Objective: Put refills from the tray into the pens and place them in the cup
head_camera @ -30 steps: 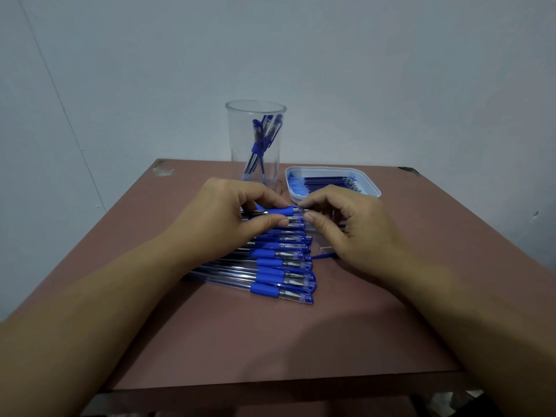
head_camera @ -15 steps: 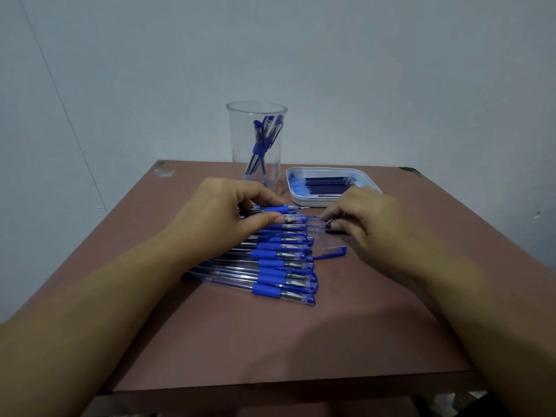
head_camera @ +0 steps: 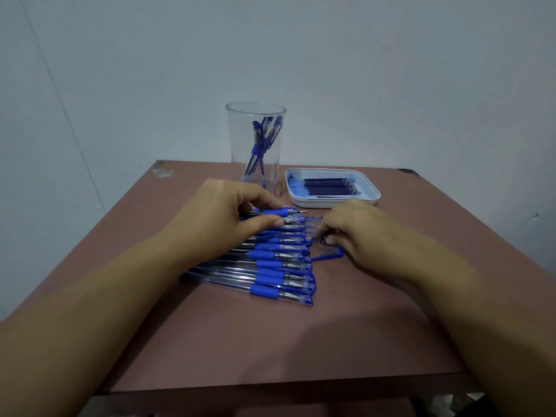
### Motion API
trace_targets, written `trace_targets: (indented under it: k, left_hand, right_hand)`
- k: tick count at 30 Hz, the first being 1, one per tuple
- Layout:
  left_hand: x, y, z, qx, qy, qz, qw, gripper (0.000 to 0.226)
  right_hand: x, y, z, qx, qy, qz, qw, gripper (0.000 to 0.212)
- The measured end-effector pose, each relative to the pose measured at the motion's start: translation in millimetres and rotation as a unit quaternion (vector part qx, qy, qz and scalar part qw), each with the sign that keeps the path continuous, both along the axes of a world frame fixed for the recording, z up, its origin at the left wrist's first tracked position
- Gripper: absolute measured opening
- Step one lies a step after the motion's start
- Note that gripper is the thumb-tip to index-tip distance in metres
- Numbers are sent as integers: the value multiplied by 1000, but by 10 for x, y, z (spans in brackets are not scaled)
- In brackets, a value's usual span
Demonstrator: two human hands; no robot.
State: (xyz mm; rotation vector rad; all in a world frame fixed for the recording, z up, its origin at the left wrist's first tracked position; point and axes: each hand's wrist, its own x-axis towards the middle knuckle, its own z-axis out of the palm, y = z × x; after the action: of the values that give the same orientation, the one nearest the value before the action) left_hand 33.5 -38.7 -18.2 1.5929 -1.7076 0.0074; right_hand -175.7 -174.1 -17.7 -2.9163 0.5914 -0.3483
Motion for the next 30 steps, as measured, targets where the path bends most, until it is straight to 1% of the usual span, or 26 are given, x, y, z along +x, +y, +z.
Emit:
trace_targets:
  k: [5, 7, 10, 12, 14, 16, 18, 20, 22, 24, 25, 27, 30]
  left_hand:
    - [2, 0, 8, 2, -8, 2, 1000, 17]
    - [-7, 4, 11, 1, -8, 0, 1000, 18]
    - [-23, 9, 8, -4, -9, 4, 1000, 22]
    - [-35, 8, 8, -10, -17, 4, 1000, 27]
    - [-50, 9, 12, -14, -24, -2, 1000, 27]
    - [-56, 10, 18, -15, -26, -6, 1000, 25]
    - [-48, 10, 22, -14, -26, -6, 1000, 28]
    - [-31, 8, 25, -10, -30, -1, 1000, 33]
    - [-27, 6, 25, -10, -35, 1, 999, 36]
    - [-40, 5, 24, -10, -38, -5, 999, 31]
    - [-47, 7, 28, -10, -39, -7, 999, 27]
    - [-59, 10, 37, -11, -36, -9, 999, 23]
    - [-47, 16, 43, -9, -34, -4, 999, 28]
  right_hand:
    - [-10, -4, 2, 32, -17, -22, 999, 27]
    - [-25, 31, 21, 27, -62, -16, 998, 26]
    - [-23, 102, 20, -21, -174, 8, 985, 20]
    - [12, 141, -5, -36, -205, 27, 978, 19]
    - [71, 159, -33, -42, -209, 44, 976, 20]
    - [117, 161, -45, -59, -221, 57, 972, 14]
    - [99, 127, -39, -71, -233, 50, 969, 8]
    - [25, 79, -22, -69, -235, 28, 969, 8]
    - [-31, 59, -14, -66, -237, 15, 969, 15]
    - [-8, 64, -9, -69, -239, 20, 968, 25]
    - [32, 71, -9, -72, -238, 32, 968, 26]
    - [93, 80, -27, -80, -236, 55, 967, 20]
    - [42, 55, -33, -70, -243, 47, 966, 12]
